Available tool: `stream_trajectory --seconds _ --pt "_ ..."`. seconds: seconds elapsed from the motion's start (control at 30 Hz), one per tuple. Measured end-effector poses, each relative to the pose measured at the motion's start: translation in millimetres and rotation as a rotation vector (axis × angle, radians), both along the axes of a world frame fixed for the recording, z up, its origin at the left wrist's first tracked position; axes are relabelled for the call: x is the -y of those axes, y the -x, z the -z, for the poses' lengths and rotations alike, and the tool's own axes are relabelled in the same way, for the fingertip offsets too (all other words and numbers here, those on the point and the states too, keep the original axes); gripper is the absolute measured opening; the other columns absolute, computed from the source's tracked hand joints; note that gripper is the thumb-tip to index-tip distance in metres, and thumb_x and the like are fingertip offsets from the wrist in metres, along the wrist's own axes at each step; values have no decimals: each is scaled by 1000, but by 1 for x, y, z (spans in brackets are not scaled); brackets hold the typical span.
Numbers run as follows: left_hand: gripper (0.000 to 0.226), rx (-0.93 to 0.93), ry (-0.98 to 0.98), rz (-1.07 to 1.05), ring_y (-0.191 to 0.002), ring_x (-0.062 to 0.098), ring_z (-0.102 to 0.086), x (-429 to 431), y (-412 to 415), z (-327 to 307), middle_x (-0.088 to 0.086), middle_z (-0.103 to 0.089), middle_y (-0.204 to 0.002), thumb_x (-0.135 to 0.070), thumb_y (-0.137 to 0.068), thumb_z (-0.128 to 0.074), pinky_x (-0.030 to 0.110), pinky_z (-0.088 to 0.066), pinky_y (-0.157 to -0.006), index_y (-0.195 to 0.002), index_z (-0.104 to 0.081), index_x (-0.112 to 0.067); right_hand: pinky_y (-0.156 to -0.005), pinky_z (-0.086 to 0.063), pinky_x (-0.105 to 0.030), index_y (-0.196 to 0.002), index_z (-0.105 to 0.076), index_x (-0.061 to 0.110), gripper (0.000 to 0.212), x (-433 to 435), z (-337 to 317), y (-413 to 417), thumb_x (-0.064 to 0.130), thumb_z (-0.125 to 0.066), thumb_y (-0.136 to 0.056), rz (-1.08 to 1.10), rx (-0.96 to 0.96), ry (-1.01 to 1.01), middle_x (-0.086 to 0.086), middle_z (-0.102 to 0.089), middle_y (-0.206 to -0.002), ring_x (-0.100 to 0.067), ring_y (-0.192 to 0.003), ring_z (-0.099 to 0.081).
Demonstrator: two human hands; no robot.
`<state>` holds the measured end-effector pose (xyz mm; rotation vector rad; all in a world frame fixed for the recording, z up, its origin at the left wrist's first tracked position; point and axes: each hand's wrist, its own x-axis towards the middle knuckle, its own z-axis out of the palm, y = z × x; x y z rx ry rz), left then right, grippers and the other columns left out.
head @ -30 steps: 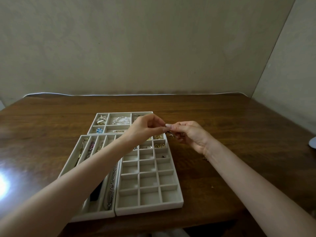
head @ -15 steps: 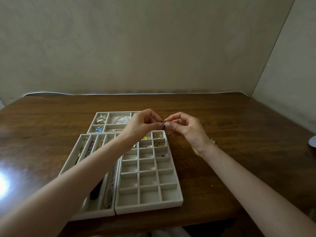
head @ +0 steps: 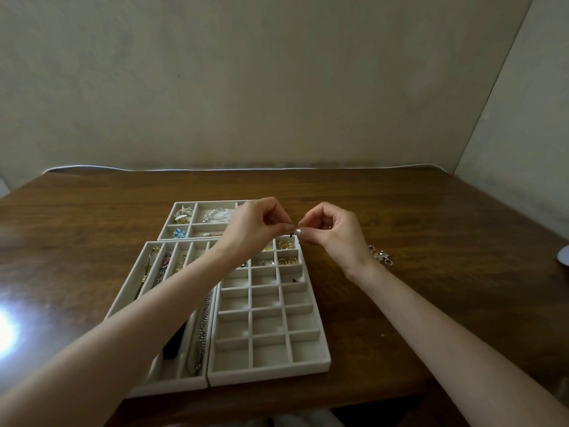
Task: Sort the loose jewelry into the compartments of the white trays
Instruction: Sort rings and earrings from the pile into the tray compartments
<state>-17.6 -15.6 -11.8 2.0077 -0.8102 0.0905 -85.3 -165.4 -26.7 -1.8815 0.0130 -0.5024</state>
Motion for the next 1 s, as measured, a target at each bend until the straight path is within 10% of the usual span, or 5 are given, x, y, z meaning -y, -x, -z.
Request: stream_trajectory --seconds 0.13,0.37,1.0 --pt "8 0 -11 5 -60 -1 -55 0 1 -5 -5 -65 -70 -15 -76 -75 9 -43 -55 -76 -67 -13 -65 -54 -22 -82 -63 19 19 -1 2 1 4 -73 -79 26 123 184 3 -64 -78 -8 -71 -61" --pt "7 -265 98 55 -76 28 -60 -4 0 -8 17 -70 -83 -13 -76 -74 43 -49 -77 -77 -66 -12 -75 -56 -33 -89 -64 21 23 3 1 2 2 -73 -78 -27 129 46 0 -65 -81 -11 -78 -62" --pt "6 -283 121 76 -79 20 -65 -5 3 -8 9 -70 -80 -10 -78 -71 36 -53 -83 -77 -65 -13 -67 -50 -19 -86 -66 15 6 3 8 3 9 -68 -85 -59 171 120 4 -65 -80 -5 -73 -60"
